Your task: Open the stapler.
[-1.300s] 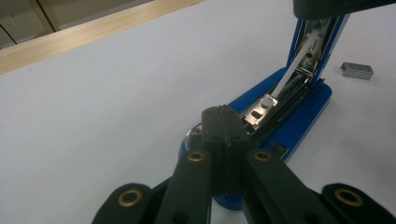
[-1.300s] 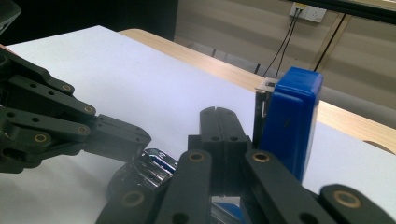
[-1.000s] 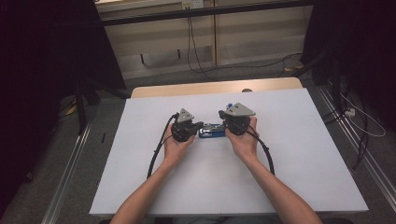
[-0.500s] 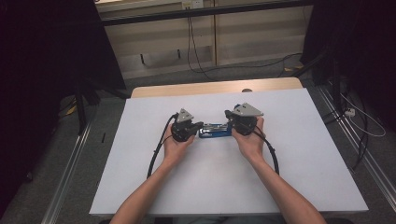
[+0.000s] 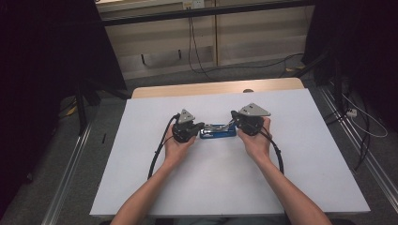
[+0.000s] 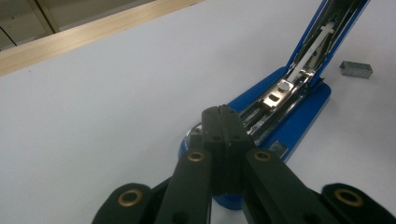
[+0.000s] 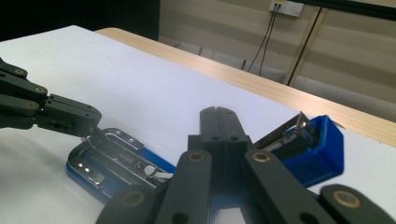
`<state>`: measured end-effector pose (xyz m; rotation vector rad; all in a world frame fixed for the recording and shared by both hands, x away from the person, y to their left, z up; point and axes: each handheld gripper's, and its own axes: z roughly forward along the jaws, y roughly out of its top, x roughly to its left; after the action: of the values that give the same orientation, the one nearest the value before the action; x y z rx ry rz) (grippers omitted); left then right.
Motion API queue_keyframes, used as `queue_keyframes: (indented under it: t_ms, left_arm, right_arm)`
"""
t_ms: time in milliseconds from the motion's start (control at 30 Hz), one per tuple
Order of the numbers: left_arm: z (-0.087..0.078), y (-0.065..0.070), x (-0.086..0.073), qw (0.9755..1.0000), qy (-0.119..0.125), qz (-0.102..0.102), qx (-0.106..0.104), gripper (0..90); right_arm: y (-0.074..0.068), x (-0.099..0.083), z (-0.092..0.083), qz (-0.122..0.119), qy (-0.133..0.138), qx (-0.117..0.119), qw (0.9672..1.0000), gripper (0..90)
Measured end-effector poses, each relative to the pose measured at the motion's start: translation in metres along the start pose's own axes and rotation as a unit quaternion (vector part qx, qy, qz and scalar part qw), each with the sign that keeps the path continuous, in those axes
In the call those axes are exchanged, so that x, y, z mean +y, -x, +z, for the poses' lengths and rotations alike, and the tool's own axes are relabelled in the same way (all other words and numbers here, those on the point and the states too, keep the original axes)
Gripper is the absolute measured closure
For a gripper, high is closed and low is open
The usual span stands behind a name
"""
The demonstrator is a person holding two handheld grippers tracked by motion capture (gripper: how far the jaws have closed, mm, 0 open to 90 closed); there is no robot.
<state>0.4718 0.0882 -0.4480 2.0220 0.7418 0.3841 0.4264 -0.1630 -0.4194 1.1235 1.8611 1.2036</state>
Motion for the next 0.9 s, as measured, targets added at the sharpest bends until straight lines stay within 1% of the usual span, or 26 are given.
queue_keyframes:
  t_ms: [67, 100, 167, 333, 400, 567, 700, 900]
  left_arm:
    - [0.000, 0.000, 0.000, 1.0000, 0.000, -0.001, -0.001, 90.0]
    - [0.000, 0.000, 0.000, 1.0000, -0.001, 0.002, 0.001, 90.0]
    - [0.000, 0.000, 0.000, 1.0000, 0.000, 0.002, 0.000, 90.0]
    - [0.000, 0.000, 0.000, 1.0000, 0.000, 0.001, 0.000, 90.0]
    - [0.000, 0.000, 0.000, 1.0000, 0.000, 0.000, 0.000, 90.0]
    - [0.000, 0.000, 0.000, 1.0000, 0.000, 0.001, 0.000, 90.0]
    - [0.000, 0.000, 0.000, 1.0000, 0.000, -0.001, -0.001, 90.0]
    - [0.000, 0.000, 0.000, 1.0000, 0.000, 0.000, 0.000, 90.0]
  right_arm:
    - [0.002, 0.000, -0.001, -0.003, -0.003, -0.001, 1.0000, 90.0]
    - [0.003, 0.000, -0.001, -0.004, -0.003, 0.001, 1.0000, 90.0]
    - [0.004, -0.001, -0.002, -0.007, -0.004, -0.002, 1.0000, 90.0]
    - [0.012, -0.005, -0.006, 0.002, -0.005, -0.009, 0.9999, 90.0]
    - [0.015, -0.006, -0.007, 0.004, -0.004, -0.008, 1.0000, 90.0]
    - [0.022, -0.010, -0.012, 0.005, -0.005, -0.015, 0.9999, 90.0]
    - [0.028, -0.016, -0.015, 0.018, -0.008, -0.018, 0.9997, 90.0]
    - [0.033, -0.018, -0.018, 0.021, -0.013, -0.021, 0.9995, 90.0]
